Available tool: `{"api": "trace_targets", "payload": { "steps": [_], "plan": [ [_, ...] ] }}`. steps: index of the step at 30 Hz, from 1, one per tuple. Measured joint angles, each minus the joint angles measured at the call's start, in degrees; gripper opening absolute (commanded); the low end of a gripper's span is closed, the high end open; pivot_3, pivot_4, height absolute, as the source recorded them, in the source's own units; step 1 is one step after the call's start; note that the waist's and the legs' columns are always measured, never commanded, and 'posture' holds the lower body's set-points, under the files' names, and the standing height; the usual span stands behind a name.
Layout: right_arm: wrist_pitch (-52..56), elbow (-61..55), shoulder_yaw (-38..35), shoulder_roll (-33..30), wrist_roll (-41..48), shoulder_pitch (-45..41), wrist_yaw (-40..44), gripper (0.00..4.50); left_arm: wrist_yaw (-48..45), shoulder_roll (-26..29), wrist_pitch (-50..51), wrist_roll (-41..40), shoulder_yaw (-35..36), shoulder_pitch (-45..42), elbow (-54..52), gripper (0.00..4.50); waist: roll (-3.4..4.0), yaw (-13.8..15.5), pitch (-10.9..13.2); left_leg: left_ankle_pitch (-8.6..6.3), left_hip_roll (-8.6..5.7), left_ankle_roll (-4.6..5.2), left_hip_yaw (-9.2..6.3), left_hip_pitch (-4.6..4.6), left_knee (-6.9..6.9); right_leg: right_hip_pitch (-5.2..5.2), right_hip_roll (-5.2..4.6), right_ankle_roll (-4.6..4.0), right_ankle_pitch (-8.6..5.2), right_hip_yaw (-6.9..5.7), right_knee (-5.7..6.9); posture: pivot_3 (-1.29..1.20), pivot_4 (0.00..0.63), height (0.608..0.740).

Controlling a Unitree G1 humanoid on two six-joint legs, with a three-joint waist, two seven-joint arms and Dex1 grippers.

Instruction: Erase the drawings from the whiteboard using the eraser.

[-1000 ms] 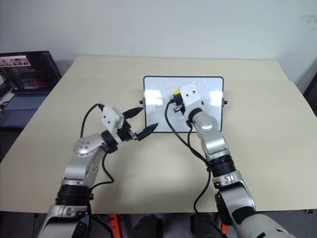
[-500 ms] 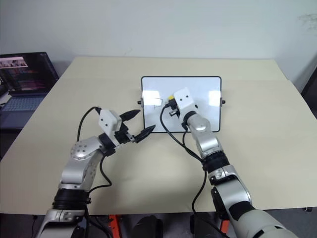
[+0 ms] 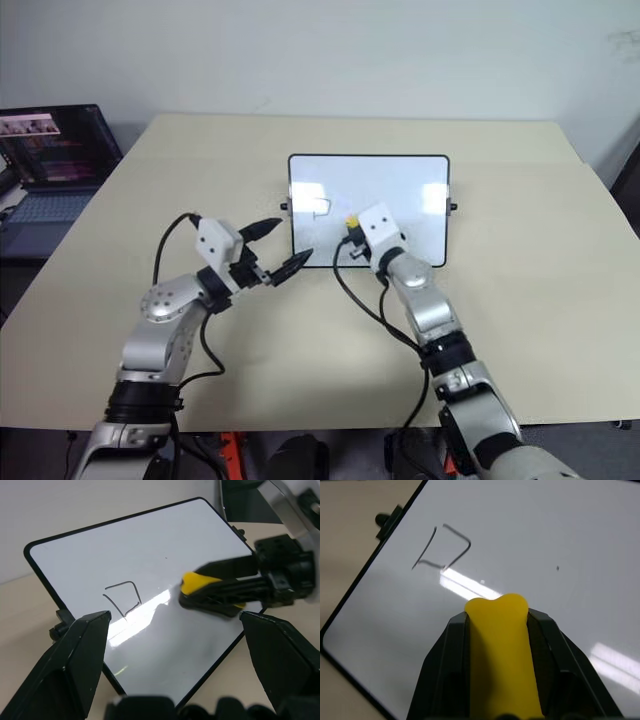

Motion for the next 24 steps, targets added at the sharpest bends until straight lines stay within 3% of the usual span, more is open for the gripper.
{"api": "trace_targets", "payload": {
  "steps": [6, 24],
  "plan": [
    [2.50, -3.06, -0.20, -3.03, 0.39, 1.35, 0.88, 1.27, 0.36, 0.00, 0.28, -0.01, 0.02, -0.02, 0.00, 4.50, -0.01, 0.11, -0.01, 0.01, -0.01, 0.00, -0.02, 0.04, 0.04, 0.04, 0.00, 0.01, 0.01, -0.02, 0.05, 0.00, 0.150, 0.740],
    [9.98, -10.39, -4.20, -1.09, 2.42, -1.17, -1.88, 1.27, 0.32, 0.00, 1.49, 0.00, -0.04, -2.00, 0.00, 4.50, 0.00, 0.00, 0.00, 0.00, 0.00, 0.00, 0.00, -0.04, -0.03, -0.04, 0.01, 0.02, 0.01, 0.00, -0.06, 0.00, 0.150, 0.740]
  ]
}}
